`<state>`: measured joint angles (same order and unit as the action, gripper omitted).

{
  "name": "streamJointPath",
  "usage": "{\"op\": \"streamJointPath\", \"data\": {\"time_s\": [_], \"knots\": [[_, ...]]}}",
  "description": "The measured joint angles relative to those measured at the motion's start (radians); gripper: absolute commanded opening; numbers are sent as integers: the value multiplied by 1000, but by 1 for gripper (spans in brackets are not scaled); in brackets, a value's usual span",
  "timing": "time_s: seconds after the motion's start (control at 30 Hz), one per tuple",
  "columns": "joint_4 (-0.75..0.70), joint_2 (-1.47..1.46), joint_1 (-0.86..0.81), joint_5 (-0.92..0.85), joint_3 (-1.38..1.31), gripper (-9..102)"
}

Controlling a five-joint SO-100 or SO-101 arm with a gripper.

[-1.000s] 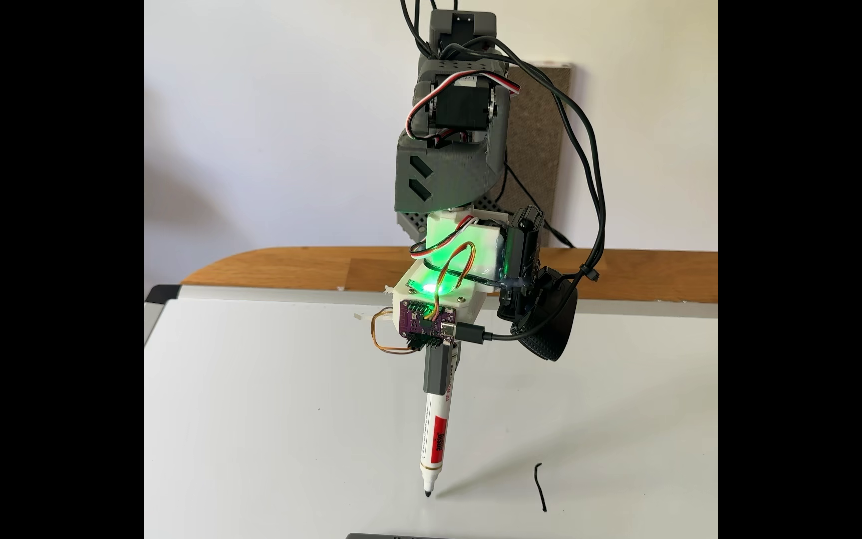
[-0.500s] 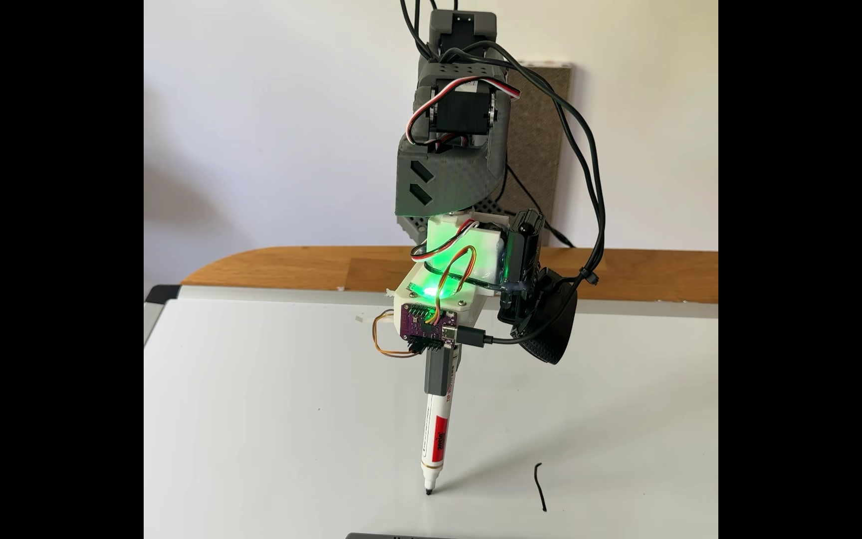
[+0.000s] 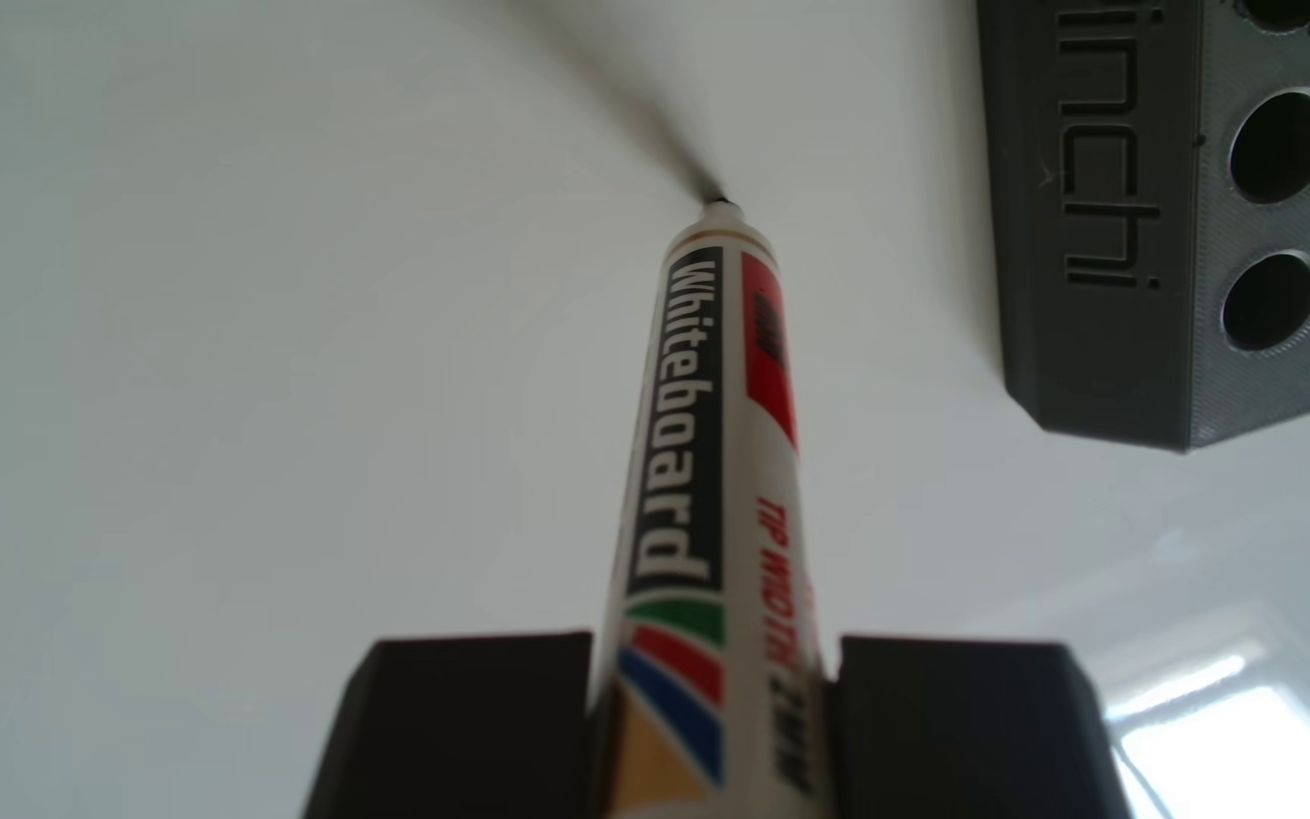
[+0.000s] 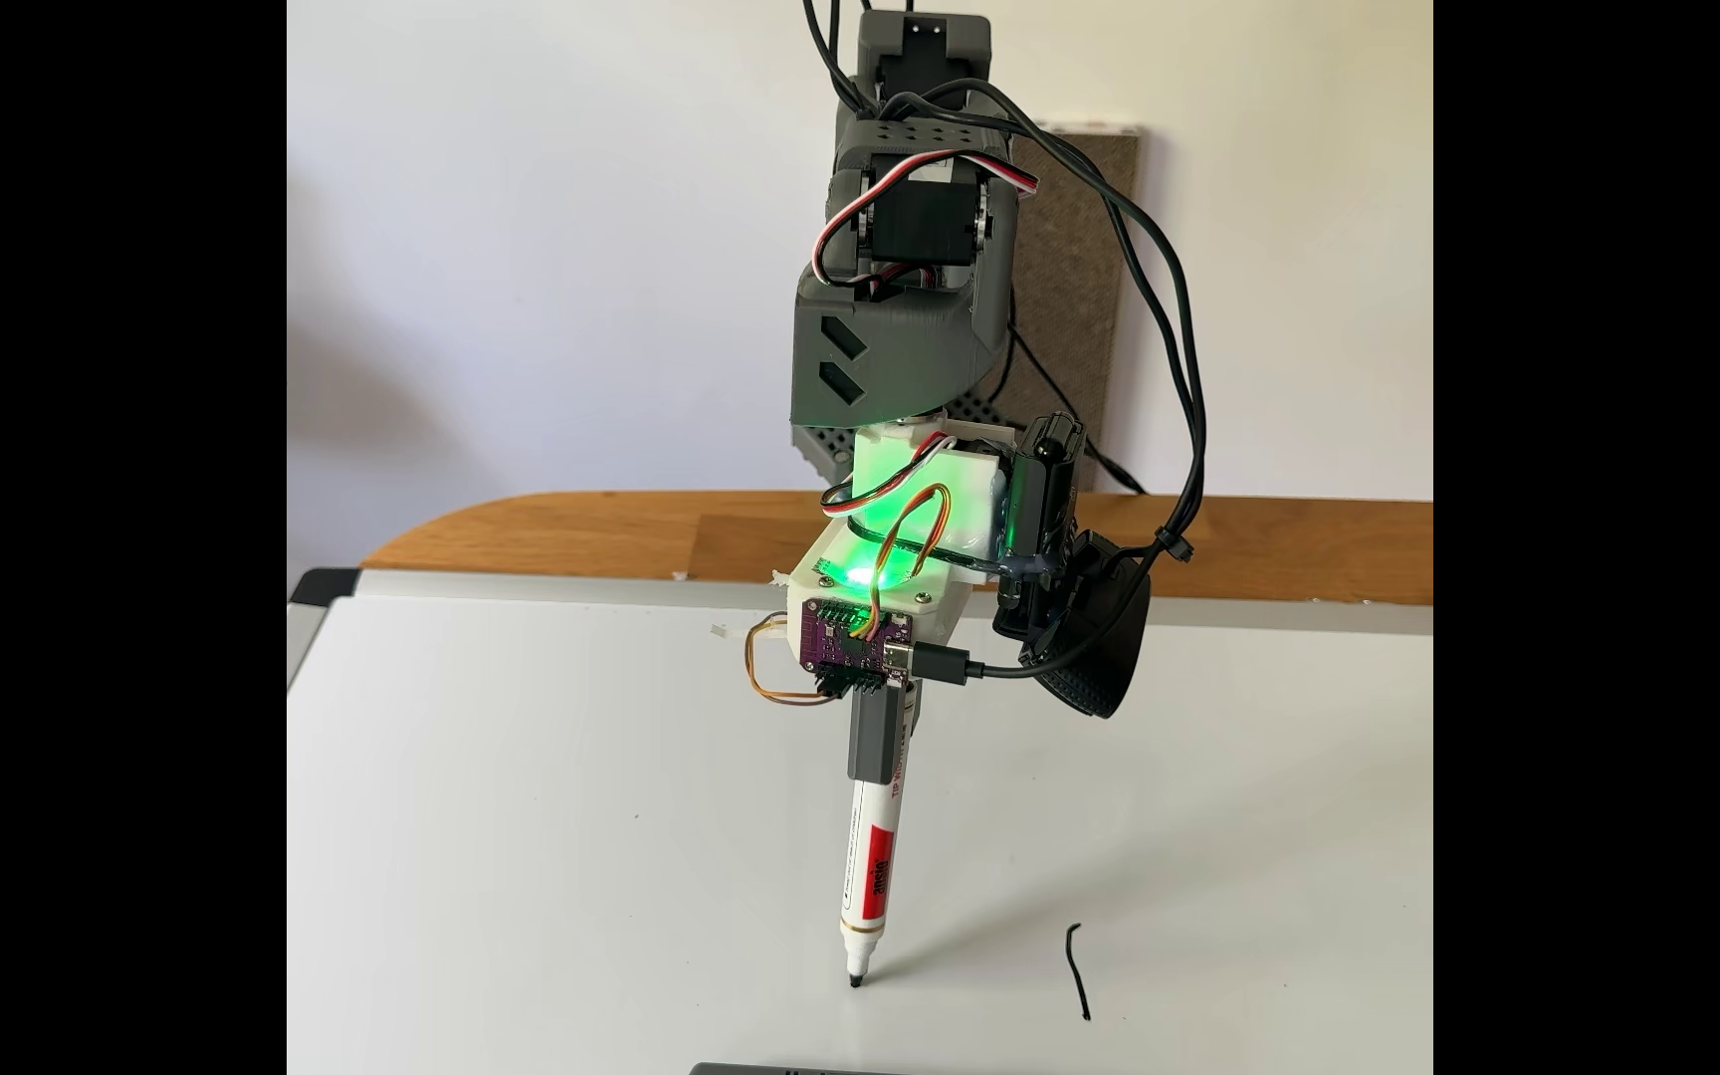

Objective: Draw a face

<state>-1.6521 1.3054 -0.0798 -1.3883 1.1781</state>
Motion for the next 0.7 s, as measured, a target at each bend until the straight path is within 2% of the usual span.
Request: {"op": "streamJointPath", "data": {"time_s": [0.7], "knots": [[0, 189, 0, 0, 212, -1]]}}
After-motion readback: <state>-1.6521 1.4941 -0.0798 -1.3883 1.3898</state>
